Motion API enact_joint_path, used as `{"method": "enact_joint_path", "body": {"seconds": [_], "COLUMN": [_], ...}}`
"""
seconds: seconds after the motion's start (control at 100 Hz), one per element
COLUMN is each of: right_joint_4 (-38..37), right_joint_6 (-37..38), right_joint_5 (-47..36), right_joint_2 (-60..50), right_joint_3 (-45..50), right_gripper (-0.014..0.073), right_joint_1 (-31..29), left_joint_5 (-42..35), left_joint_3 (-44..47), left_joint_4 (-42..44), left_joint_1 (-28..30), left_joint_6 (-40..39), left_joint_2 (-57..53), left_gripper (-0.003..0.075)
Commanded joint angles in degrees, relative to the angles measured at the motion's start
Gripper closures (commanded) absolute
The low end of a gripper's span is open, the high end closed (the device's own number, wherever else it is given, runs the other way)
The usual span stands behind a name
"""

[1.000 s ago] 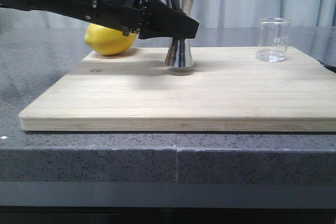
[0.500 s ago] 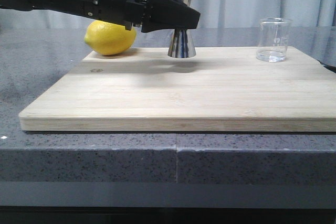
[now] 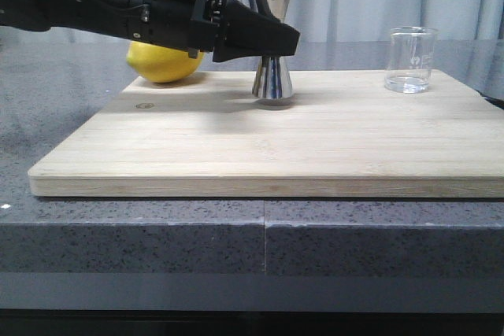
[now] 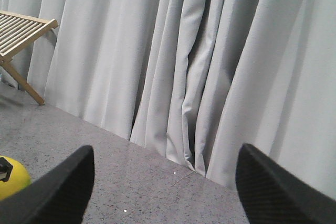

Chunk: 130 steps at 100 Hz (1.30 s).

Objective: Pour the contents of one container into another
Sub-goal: 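Lower the filled jigger onto the board with the left gripper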

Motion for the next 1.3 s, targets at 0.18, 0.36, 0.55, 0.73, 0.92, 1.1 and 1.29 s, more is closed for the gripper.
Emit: {"method": "enact_joint_path", "body": {"seconds": [0.18,0.36,0.55,0.73,0.92,1.1,1.29], "right_joint_4": [1.88,1.88,1.88,1.88,1.88,1.88,1.88], "right_joint_6": [0.05,0.05,0.05,0.05,0.05,0.05,0.05], "right_joint_5": [-7.64,-7.64,-7.64,-7.64,-7.64,-7.64,-7.64], "right_joint_2": [-2.20,-2.20,-2.20,-2.20,-2.20,-2.20,-2.20], "right_joint_3": [-1.07,-1.07,-1.07,-1.07,-1.07,-1.07,-1.07], "right_gripper": [0.0083,0.0083,0.0083,0.0083,0.0083,0.0083,0.0083], "right_joint_1": [-0.38,-0.38,-0.38,-0.38,-0.38,-0.38,-0.38], "left_joint_5": [6.51,6.13,6.12,6.04,5.74,5.62,5.62], "left_joint_3": [0.91,1.02,1.02,1.02,1.02,1.02,1.02], "left_joint_4": [-5.95,-5.95,-5.73,-3.88,-2.14,-2.03,-2.03], "left_joint_1": [0.16,0.16,0.16,0.16,0.16,0.16,0.16], "left_joint_6": [2.20,2.20,2.20,2.20,2.20,2.20,2.20], "left_joint_2": [-3.14,-3.14,-3.14,-3.14,-3.14,-3.14,-3.14], "left_gripper": [0.0741,0.0741,0.0741,0.0741,0.0741,0.0741,0.0741]}}
